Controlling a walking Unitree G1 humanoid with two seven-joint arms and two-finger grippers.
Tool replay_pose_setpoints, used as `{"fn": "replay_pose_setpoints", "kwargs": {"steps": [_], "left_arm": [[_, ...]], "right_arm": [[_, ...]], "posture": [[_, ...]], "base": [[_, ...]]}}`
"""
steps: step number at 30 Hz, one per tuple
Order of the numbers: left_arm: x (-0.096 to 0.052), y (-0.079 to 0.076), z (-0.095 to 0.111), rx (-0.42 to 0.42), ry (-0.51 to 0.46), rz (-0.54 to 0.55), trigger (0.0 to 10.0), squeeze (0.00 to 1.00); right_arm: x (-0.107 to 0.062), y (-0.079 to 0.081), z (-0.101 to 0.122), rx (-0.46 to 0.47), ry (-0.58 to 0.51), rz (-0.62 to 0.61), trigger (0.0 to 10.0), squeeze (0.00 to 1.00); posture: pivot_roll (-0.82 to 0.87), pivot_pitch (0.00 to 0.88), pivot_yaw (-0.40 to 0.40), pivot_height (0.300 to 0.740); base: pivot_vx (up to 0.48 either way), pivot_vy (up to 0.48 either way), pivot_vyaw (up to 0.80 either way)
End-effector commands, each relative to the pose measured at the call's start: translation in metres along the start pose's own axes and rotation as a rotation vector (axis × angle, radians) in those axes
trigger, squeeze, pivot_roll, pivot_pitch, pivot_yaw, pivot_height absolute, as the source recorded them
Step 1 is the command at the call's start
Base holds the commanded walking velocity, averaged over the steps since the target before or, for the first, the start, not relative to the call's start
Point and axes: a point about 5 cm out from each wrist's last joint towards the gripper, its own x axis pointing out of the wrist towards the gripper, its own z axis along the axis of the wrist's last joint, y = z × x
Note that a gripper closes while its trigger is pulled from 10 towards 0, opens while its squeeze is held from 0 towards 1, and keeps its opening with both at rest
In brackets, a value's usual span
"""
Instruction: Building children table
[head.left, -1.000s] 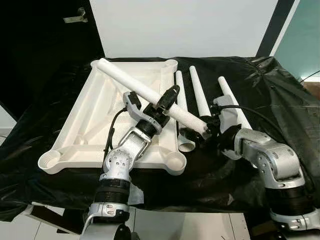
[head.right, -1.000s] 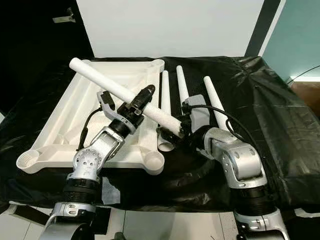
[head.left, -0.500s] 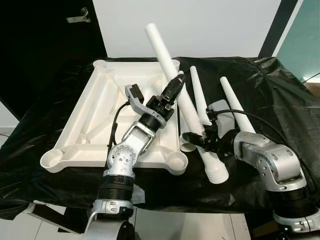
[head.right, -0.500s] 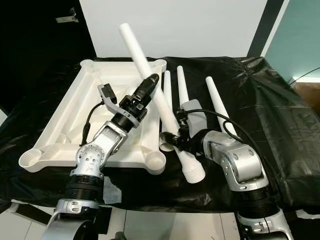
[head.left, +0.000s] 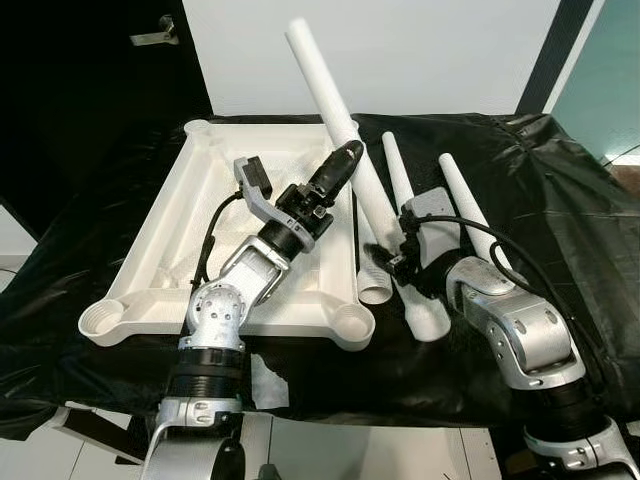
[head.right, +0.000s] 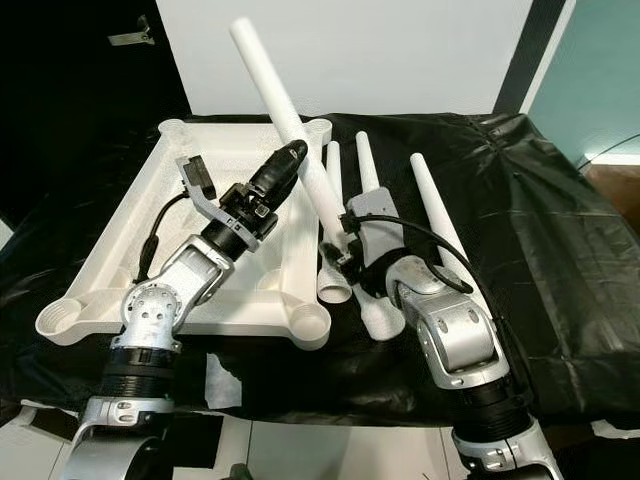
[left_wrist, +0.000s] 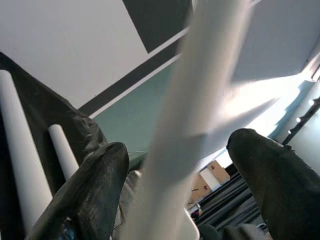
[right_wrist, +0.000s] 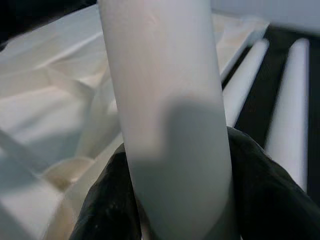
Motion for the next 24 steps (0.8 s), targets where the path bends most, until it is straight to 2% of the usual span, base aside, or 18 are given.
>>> {"fn": "replay_pose_setpoints", "kwargs": {"steps": [1,2,7,9,11,12,13,15,16,20,24], "left_arm": [[-0.004,-0.019,0.0,0.019,0.005,-0.419,10.0,0.0],[-0.004,-0.018,0.001,0.031,-0.003,-0.408,10.0,0.0],[-0.006,-0.013,0.008,0.104,-0.013,-0.385,10.0,0.0],[-0.015,-0.009,0.009,0.182,0.039,-0.373,10.0,0.0],[-0.026,-0.006,0.01,0.209,0.105,-0.381,10.0,0.0],[-0.03,-0.005,0.01,0.218,0.129,-0.381,10.0,0.0],[-0.033,-0.004,0.01,0.225,0.149,-0.379,10.0,0.0],[-0.033,-0.004,0.01,0.225,0.149,-0.379,10.0,0.0],[-0.038,-0.003,0.011,0.239,0.168,-0.375,10.0,0.0],[-0.045,0.001,0.012,0.275,0.195,-0.359,10.0,0.0],[-0.059,0.009,0.015,0.354,0.256,-0.328,10.0,0.0]], "right_arm": [[-0.001,-0.001,0.009,-0.075,-0.051,-0.034,0.0,0.0],[-0.001,-0.001,0.01,-0.116,-0.063,-0.059,0.0,0.0],[0.002,0.003,0.007,-0.168,-0.074,-0.109,0.0,0.0],[0.003,0.008,0.006,-0.178,-0.088,-0.125,0.0,0.0],[0.003,0.011,0.008,-0.173,-0.109,-0.138,0.0,0.0],[0.003,0.012,0.009,-0.167,-0.116,-0.14,2.4,0.0],[0.003,0.012,0.009,-0.159,-0.124,-0.139,7.7,0.0],[0.003,0.012,0.009,-0.159,-0.124,-0.139,7.7,0.0],[0.003,0.011,0.011,-0.152,-0.137,-0.146,10.0,0.0],[0.004,0.008,0.012,-0.138,-0.159,-0.161,10.0,0.0],[0.001,0.002,0.017,-0.019,-0.225,-0.181,10.0,0.0]], "posture": [[-0.13,0.0,0.04,0.74],[-0.13,0.0,0.04,0.74],[-0.13,0.0,0.04,0.74],[-0.13,0.0,0.041,0.74],[-0.13,0.0,0.042,0.74],[-0.13,0.0,0.042,0.74],[-0.12,0.0,0.043,0.74],[-0.12,0.0,0.043,0.74],[-0.12,0.0,0.044,0.74],[-0.12,0.0,0.046,0.74],[-0.11,0.0,0.046,0.74]], "base": [[0.0,0.0,0.0],[0.0,0.0,0.0],[0.0,0.0,0.0],[0.0,0.0,0.0],[0.0,0.0,0.0],[0.0,0.0,0.0],[0.0,0.0,0.0],[0.0,0.0,0.0],[0.0,0.0,0.0],[0.0,0.0,0.0],[0.0,0.0,0.0]]}}
